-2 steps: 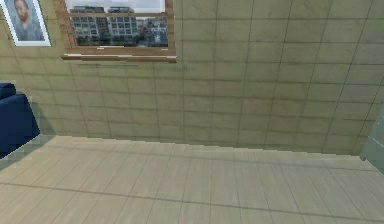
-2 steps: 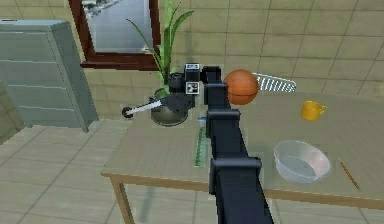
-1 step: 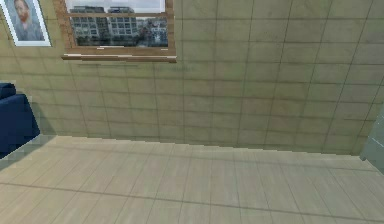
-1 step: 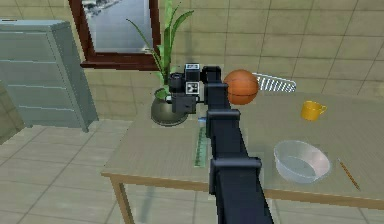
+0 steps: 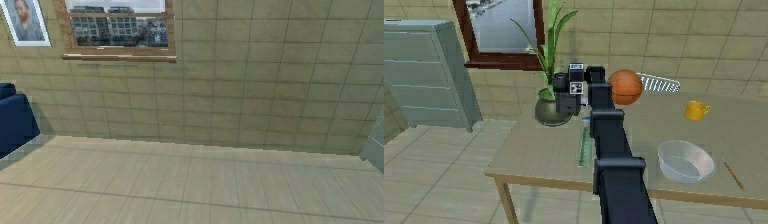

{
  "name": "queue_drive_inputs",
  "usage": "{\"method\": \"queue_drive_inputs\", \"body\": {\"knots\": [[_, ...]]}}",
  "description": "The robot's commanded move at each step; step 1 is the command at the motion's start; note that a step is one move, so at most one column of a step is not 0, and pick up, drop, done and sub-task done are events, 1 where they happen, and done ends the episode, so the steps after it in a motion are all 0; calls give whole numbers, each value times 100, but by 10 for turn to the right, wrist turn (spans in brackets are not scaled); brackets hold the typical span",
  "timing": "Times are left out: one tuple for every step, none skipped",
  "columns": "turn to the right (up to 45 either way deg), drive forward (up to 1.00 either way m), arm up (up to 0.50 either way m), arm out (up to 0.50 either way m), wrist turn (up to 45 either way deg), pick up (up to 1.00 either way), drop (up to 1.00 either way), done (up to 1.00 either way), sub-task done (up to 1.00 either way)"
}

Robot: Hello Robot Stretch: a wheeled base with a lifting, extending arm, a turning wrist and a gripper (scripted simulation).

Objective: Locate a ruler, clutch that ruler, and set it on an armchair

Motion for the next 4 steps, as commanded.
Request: {"method": "queue_drive_inputs", "body": {"knots": [[0, 0, -30, 0, 0, 0, 0, 0, 0], [0, 0, 0, 0, 0, 100, 0, 0, 0], [0, 0, 10, 0, 0, 0, 0, 0, 0], [0, 0, 24, 0, 0, 0, 0, 0, 0]]}}
